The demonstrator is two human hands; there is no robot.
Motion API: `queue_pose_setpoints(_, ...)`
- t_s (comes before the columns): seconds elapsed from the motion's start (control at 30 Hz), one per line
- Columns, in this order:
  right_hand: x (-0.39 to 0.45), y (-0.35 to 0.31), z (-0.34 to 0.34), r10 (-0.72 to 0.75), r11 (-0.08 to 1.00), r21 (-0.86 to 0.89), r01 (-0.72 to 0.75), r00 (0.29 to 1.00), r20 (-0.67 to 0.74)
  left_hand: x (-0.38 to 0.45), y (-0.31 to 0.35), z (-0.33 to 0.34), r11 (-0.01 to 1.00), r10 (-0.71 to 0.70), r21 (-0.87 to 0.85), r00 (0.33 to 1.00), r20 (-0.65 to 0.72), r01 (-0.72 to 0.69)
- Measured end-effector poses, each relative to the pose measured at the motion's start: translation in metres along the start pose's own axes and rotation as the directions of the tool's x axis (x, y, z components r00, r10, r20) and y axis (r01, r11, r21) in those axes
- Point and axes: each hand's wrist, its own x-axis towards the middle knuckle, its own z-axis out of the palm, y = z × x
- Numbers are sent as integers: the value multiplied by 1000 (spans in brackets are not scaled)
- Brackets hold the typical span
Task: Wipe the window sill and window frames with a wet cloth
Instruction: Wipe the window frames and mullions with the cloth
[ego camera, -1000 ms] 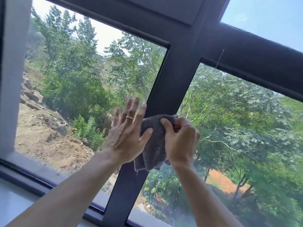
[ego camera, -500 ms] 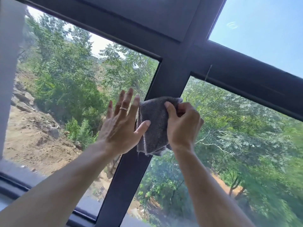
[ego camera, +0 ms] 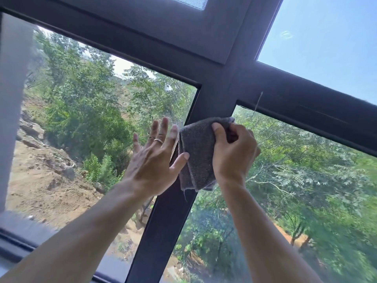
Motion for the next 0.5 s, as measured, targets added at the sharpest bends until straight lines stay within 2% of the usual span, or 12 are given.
queue_pose_setpoints(0.17,23,-15,15,49,996,85,-36,986,-160,0,2,-3,996,-13,85,999,44,9)
queue_pose_setpoints(0.27,15,-14,15,79,995,67,-71,988,-132,0,-2,-8,994,-3,112,999,54,-3)
queue_pose_setpoints(0.37,36,-19,19,160,979,149,-136,973,-165,1,-6,-13,993,4,117,996,85,-14)
queue_pose_setpoints(0.43,21,-18,24,79,993,100,-63,982,-169,1,-7,-15,994,2,109,994,109,-14)
queue_pose_setpoints(0.5,-13,-3,28,-138,990,-25,136,985,-104,1,-8,-16,995,19,98,993,116,-30)
